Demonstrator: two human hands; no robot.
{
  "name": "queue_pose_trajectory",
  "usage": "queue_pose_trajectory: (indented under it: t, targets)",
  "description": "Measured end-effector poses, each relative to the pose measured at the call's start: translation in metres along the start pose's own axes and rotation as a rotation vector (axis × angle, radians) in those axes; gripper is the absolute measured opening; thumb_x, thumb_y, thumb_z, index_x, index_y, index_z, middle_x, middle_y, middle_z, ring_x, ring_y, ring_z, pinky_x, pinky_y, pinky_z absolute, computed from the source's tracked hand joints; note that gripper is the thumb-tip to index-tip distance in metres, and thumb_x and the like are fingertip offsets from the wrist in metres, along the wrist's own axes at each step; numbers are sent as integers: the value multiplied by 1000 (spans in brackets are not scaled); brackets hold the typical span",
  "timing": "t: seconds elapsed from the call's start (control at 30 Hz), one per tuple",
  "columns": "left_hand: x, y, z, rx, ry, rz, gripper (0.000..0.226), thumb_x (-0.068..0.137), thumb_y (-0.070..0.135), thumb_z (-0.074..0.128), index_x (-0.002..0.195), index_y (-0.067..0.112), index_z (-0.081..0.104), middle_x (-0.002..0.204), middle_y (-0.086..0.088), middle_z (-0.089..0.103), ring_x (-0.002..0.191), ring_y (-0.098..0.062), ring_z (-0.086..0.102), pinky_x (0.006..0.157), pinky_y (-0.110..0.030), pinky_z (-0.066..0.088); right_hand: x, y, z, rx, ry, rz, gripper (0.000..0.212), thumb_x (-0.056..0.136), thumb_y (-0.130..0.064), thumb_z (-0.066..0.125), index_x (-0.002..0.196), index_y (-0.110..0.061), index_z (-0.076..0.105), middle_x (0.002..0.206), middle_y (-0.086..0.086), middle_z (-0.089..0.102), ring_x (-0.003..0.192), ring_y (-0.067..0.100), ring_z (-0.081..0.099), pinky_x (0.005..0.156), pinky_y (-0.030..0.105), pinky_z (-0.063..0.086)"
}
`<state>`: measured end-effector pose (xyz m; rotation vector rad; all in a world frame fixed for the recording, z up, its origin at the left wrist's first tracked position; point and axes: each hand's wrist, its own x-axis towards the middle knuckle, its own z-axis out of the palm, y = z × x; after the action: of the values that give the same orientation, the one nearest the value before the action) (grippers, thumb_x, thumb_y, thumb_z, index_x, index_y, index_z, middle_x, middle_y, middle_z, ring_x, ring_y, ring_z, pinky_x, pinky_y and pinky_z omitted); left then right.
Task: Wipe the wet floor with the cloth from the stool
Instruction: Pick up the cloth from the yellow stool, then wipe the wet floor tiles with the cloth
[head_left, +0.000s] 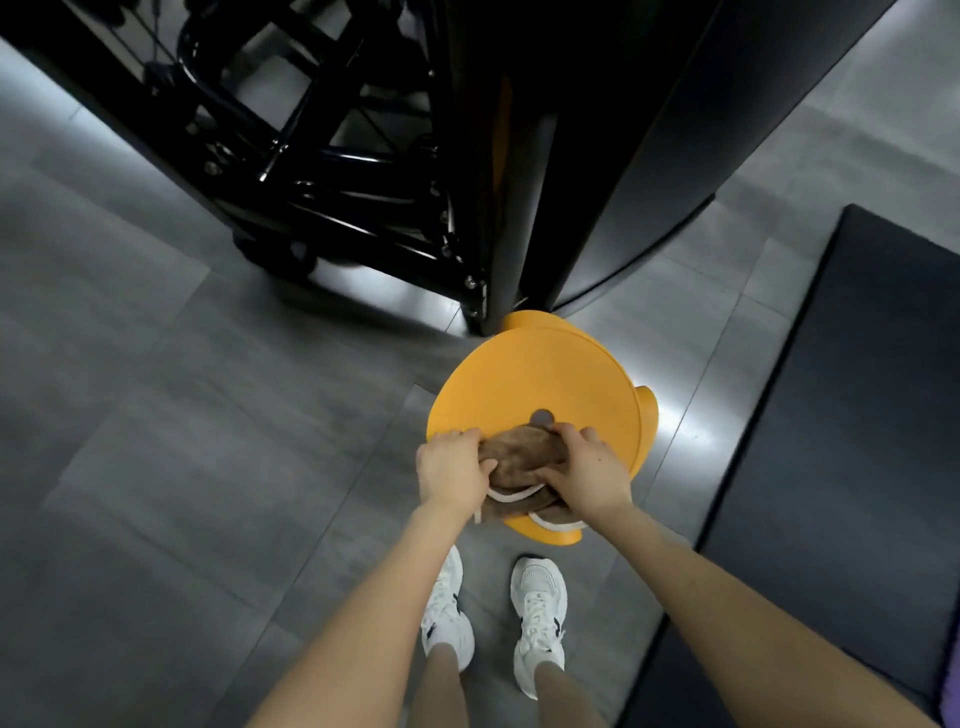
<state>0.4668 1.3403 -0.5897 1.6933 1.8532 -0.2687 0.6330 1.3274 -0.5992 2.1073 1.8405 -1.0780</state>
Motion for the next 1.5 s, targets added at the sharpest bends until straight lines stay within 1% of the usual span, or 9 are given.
queue_pose_trajectory:
  t: [0.07,0.17,0.4,0.7,0.83,1.03,1.13,1.27,1.5]
  targets:
    - [-10,-5,-4,-91,-18,-56,28,84,38,57,98,15,64,105,-10,66,104,-31,57,81,-35,42,-4,-4,-1,75,33,3,44,87,-29,64,128,-19,50,110,11,55,98,31,56,62,29,29]
    - [-42,-21,-15,-322,4,-159,29,80,34,63,100,14,66,110,-9,64,108,-30,54,84,-32,41,-21,-21,-4,115,50,-63,37,84,-23,66,120,-18,56,103,10,57,92,32,58,62,32,33]
    - [-167,-91,-52,-702,37,-353,21,77,17,68,82,21,48,101,-16,67,94,-30,60,69,-30,37,-111,-102,0,52,-85,-309,37,83,-24,68,118,-22,59,106,7,61,99,28,59,75,33,40]
    - [-349,-202,-46,-932,123,-507,27,77,14,68,101,5,61,108,-18,67,102,-30,63,87,-34,48,-264,-203,63,-52,-158,-477,37,83,-23,64,120,-28,58,116,-1,63,108,19,57,84,31,45]
    - [-458,-254,-23,-1135,288,-649,15,73,12,71,82,17,61,101,-20,69,89,-35,68,80,-50,56,-357,-246,111,-85,-166,-511,38,80,-22,64,116,-31,59,113,-2,65,105,19,60,86,34,49]
    - [-641,-336,21,-1260,450,-636,13,73,11,68,77,20,60,83,-12,66,78,-24,65,77,-47,58,-509,-302,208,-83,-242,-510,29,77,-20,68,104,-29,65,97,-3,69,88,18,65,77,32,53]
    - [-714,-390,44,-1271,519,-690,12,74,9,68,84,13,65,83,-16,67,83,-32,69,76,-48,58,-566,-331,261,-109,-344,-547,23,76,-23,71,95,-33,63,90,-1,71,80,19,67,75,37,56]
    - [-797,-454,78,-1291,565,-758,21,73,8,68,69,24,56,89,-23,70,83,-35,69,75,-51,57,-628,-368,330,-162,-433,-591,21,76,-23,74,92,-32,64,86,0,71,77,19,68,74,39,57]
    - [-918,-543,118,-1419,650,-874,17,78,0,65,76,16,57,70,-4,57,64,-22,59,61,-35,57,-713,-445,445,-304,-583,-730,25,78,-28,74,103,-28,68,99,0,71,90,20,67,80,39,56]
